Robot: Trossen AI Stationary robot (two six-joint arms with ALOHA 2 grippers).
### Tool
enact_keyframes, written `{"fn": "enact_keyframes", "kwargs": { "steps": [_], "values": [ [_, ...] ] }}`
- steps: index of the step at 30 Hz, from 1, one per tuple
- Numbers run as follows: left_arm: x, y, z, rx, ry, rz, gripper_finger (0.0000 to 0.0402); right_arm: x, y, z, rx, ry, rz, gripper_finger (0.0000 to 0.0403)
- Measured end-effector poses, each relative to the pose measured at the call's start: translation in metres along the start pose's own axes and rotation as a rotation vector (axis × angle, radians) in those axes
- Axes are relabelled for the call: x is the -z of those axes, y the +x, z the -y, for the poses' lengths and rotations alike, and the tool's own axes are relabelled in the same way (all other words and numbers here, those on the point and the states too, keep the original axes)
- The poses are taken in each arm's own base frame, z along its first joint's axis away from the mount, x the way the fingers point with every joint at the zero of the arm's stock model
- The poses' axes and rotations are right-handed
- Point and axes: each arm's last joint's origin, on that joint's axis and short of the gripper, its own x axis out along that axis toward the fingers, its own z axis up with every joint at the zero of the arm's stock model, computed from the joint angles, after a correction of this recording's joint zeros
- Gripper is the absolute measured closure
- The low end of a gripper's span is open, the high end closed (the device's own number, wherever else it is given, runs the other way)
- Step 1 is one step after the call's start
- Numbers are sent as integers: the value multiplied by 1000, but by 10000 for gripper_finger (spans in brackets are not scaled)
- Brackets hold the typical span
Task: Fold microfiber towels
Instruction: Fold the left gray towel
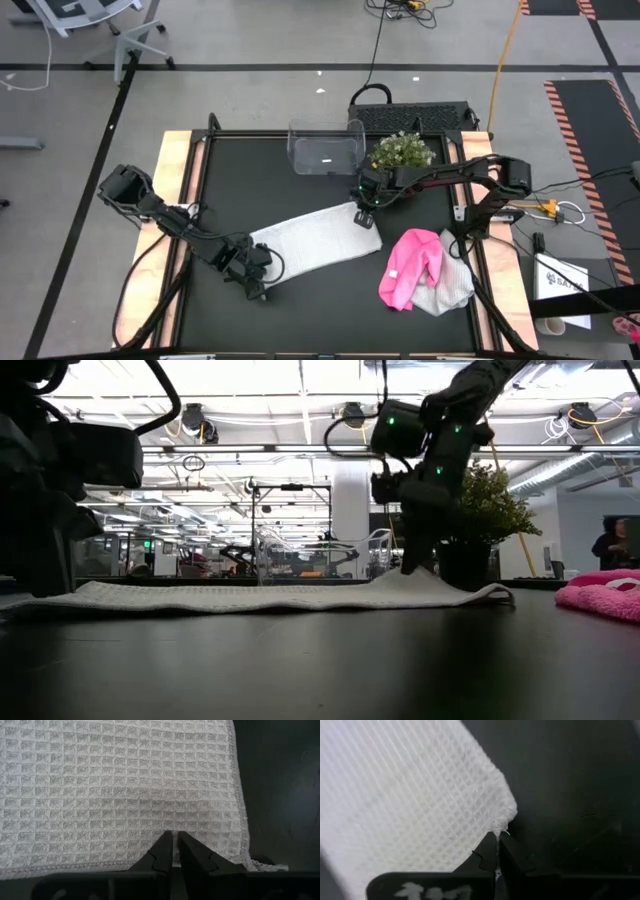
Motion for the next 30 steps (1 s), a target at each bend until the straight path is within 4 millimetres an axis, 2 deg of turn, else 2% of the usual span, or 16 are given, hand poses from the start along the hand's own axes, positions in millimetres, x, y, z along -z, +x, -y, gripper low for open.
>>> {"fn": "enact_keyframes", "kwargs": {
  "steps": [5, 9, 17, 24, 30],
  "values": [
    [0, 0, 0, -4, 34, 5, 366, -4, -26, -3, -54, 100, 86, 403],
    [-4, 1, -3, -6, 73, 7, 366, -6, -37, -7, -98, 146, 133, 403],
    [-18, 3, -12, 2, 134, 26, 366, -14, -32, -27, -191, 181, 212, 403],
    [-28, 5, -17, -2, 144, 68, 367, -22, -36, -42, -268, 220, 312, 403],
    [-32, 18, -12, 21, 144, 109, 367, -29, -42, -54, -343, 237, 411, 403]
  ]
}}
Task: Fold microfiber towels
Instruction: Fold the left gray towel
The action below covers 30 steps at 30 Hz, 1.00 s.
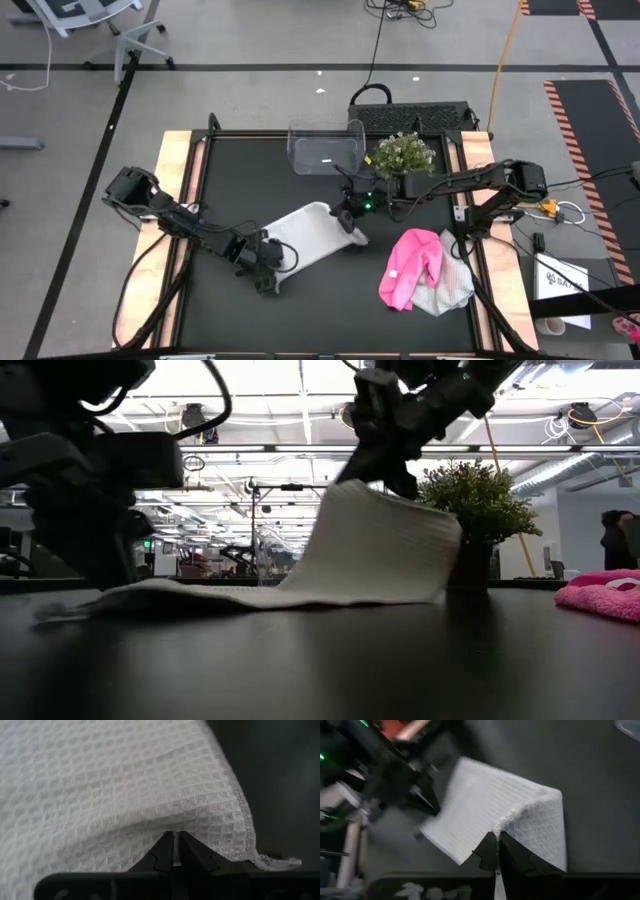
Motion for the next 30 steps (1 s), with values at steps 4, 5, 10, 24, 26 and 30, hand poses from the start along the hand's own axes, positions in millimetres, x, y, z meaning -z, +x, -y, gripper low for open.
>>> {"fn": "enact_keyframes", "kwargs": {
  "steps": [4, 5, 10, 24, 26, 30],
  "values": [
    [-4, 11, 4, 35, -12, 47, 367, -4, 0, -6, -32, 17, 65, 403],
    [-6, 12, 5, 41, -19, 59, 367, -5, 0, -7, -31, 20, 79, 403],
    [-15, 12, -1, 46, -33, 95, 367, -9, 6, -12, -86, 22, 143, 403],
    [-21, 14, -5, 55, -44, 122, 367, 1, 94, -31, -318, 52, 68, 403],
    [-20, 13, -4, 53, -50, 121, 367, -5, 103, -35, -335, 25, 73, 403],
    [-17, 13, -1, 47, -60, 117, 367, -18, 115, -43, -360, -17, 94, 403]
  ]
}}
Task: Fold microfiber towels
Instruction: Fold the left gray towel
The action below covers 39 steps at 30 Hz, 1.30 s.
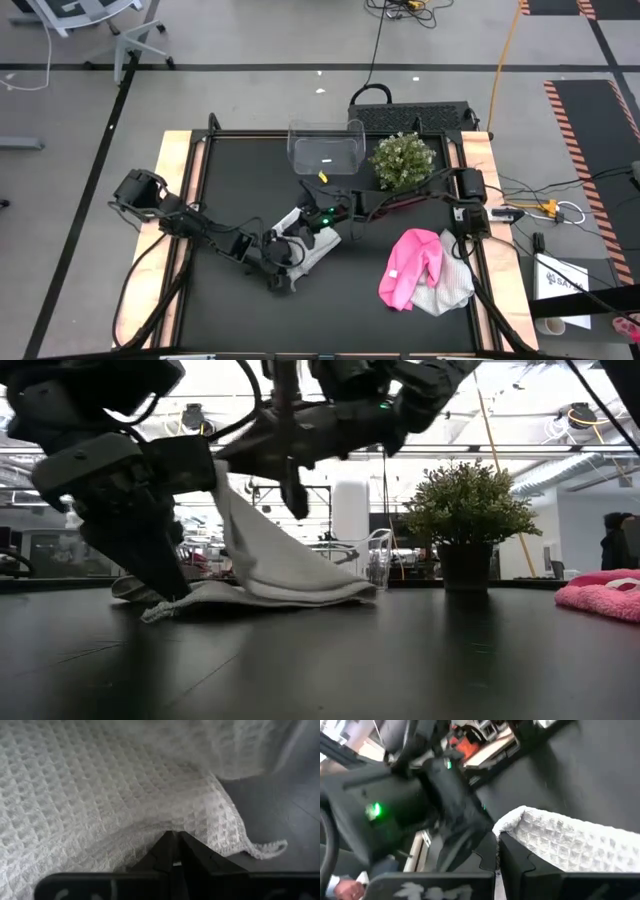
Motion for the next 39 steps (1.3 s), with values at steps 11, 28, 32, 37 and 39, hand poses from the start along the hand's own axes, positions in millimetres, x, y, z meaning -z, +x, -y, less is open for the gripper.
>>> {"fn": "enact_keyframes", "kwargs": {
  "steps": [11, 28, 32, 37, 39],
  "values": [
    [-2, -23, 6, 6, -17, -94, 367, 4, 8, 7, 48, -35, -18, 403],
    [3, -51, 27, -82, 84, -213, 366, 1, 7, 11, 59, -85, -17, 365],
    [3, -51, 26, -89, 72, -209, 366, 0, 7, 10, 49, -101, -3, 321],
    [2, -51, 26, -94, 47, -207, 366, -5, 6, 6, 16, -121, 43, 272],
    [2, -51, 26, -96, 37, -206, 366, -5, 6, 6, 12, -123, 47, 258]
  ]
}}
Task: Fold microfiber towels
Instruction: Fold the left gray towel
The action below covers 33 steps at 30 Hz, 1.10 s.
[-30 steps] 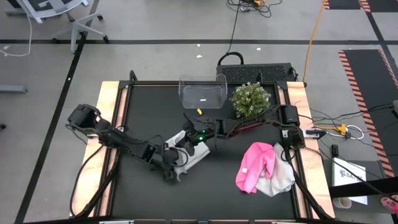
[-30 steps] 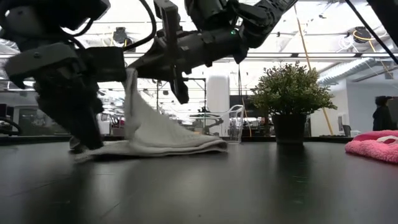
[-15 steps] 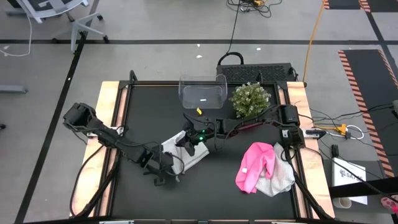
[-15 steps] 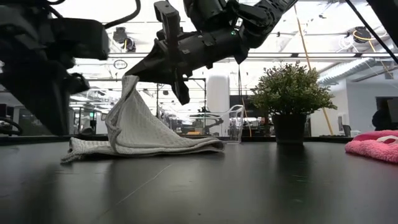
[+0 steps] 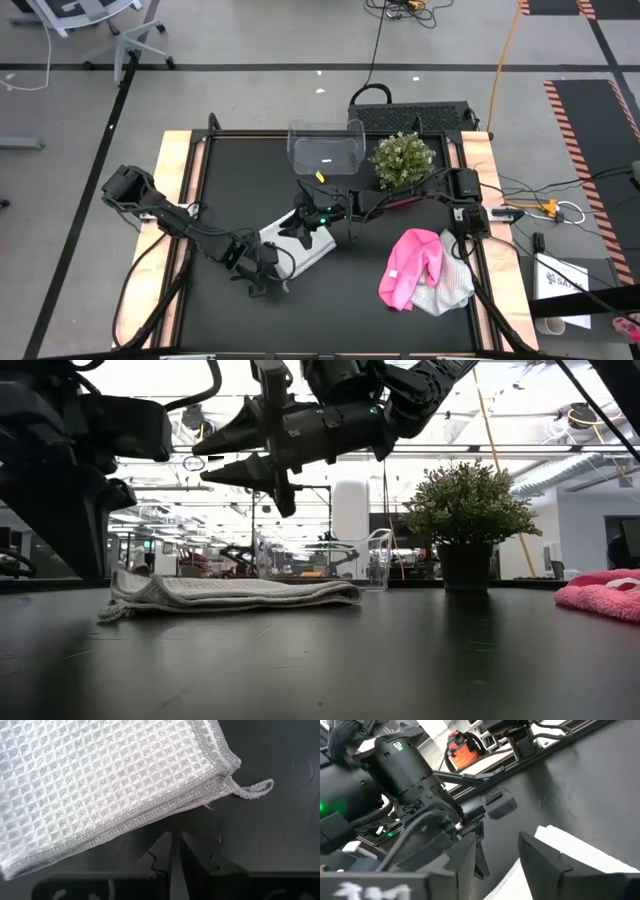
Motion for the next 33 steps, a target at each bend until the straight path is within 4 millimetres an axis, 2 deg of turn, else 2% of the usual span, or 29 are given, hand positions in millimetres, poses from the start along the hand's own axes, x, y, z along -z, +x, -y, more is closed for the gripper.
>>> {"fn": "enact_keyframes", "kwargs": {
  "steps": [5, 13, 18, 25, 33],
  "values": [
    [0, 0, 0, 0, -19, 1, 366, 1, 0, 0, -13, -10, -19, 243],
    [-10, 1, -11, -75, -87, 70, 366, 15, -4, 2, -71, 10, -238, 260],
    [-24, 6, -28, -117, -134, 136, 367, 31, -7, 8, 15, 34, -381, 297],
    [-29, 16, -56, -144, -237, 133, 366, 47, -9, 6, 95, 20, -466, 391],
    [-19, 23, -65, -145, -319, 88, 366, 71, -18, 21, 276, 40, -469, 391]
  ]
}}
